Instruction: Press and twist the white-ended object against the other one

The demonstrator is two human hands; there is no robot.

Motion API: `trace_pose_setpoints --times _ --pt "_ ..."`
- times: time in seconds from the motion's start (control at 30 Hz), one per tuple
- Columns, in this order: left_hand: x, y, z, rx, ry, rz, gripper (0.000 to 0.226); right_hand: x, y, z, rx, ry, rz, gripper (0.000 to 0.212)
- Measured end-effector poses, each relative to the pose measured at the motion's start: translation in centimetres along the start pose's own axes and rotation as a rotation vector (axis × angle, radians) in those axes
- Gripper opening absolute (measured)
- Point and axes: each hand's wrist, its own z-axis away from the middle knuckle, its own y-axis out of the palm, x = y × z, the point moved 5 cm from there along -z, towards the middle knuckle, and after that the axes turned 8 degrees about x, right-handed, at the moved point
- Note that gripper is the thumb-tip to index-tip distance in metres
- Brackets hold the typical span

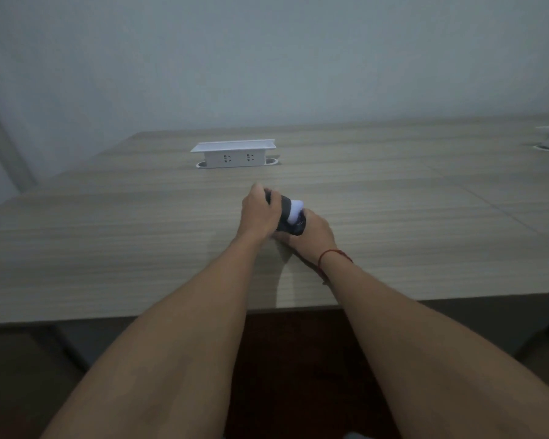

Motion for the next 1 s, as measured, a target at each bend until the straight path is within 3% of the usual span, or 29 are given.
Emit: trace_pose_setpoints --times 0.3,0.43,0.57,0.67,0.83,0.9,1.0 --pt "0.7 -0.8 -0.1 -0.081 -0.116 0.038 0.031 0.2 -1.1 0.5 0.016 0.027 -0.142 0.092" --pt "-0.6 1.7 0.7 0.018 -0.079 0.012 0.031 -0.1 -1.1 0.5 -0.005 0.037 -0.199 0.074" --pt "0.3 1.0 0.6 -0.046 -0.161 0.008 0.032 -0.3 -1.5 0.8 -0.002 0.011 -0.245 0.098" --pt "0.4 0.1 0.1 -0.056 -0.104 -0.006 0.031 -0.3 -1.3 0.6 0.008 0.010 -0.222 0.100" --pt "0.1 0.8 0.4 0.041 -0.016 -0.067 0.030 -0.2 -1.0 0.3 -0.004 0.001 -0.192 0.088" --pt "1.0 -0.2 0.3 -0.019 -0.102 -0.069 0.031 -0.2 -1.1 0.5 0.003 -0.009 -0.185 0.086" --pt "2.2 -2.1 0.6 -0.124 -0.175 -0.079 0.032 -0.1 -1.3 0.7 -0.010 -0.042 -0.156 0.064"
